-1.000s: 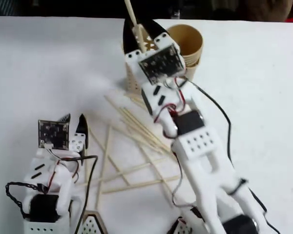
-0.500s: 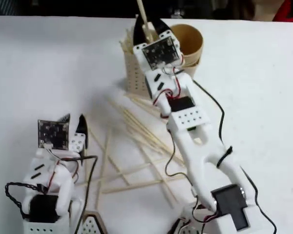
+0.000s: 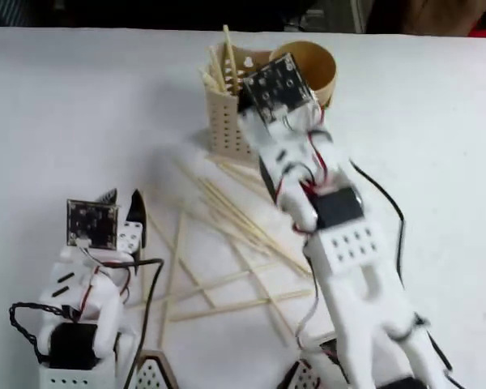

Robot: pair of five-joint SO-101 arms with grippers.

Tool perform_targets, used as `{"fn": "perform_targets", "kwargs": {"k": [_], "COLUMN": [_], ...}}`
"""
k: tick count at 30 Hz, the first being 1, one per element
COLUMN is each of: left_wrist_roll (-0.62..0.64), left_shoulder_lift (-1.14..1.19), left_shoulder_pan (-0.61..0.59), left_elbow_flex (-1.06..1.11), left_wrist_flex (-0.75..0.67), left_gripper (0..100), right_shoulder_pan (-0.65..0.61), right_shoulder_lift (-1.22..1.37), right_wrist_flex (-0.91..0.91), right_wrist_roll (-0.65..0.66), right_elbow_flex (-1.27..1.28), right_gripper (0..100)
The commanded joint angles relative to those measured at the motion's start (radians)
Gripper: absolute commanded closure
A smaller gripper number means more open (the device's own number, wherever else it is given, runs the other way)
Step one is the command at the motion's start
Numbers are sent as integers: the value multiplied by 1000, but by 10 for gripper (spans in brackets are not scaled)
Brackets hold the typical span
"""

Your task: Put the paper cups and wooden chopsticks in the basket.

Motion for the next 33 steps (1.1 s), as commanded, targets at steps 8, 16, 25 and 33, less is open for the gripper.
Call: {"fn": "perform_targets", "kwargs": {"k": [8, 16, 25, 33], "left_wrist_roll": [-54, -144, -121, -5], "left_shoulder_lift": [-2, 341, 955, 1371], "left_shoulder_pan": [-5, -1, -1, -7], "left_elbow_flex": [-140, -371, -594, -687], "left_wrist_flex": [77, 180, 279, 193], "left_gripper": [846, 820, 721, 703], "right_shoulder_pan": [8, 88, 145, 143], "right_shoulder_lift": [-303, -303, -303, -303], "right_wrist_flex": [328, 93, 58, 58], "right_wrist_roll": [-25, -147, -172, -172], "right_elbow_flex": [358, 577, 597, 597], "right_gripper": [978, 977, 977, 977]}}
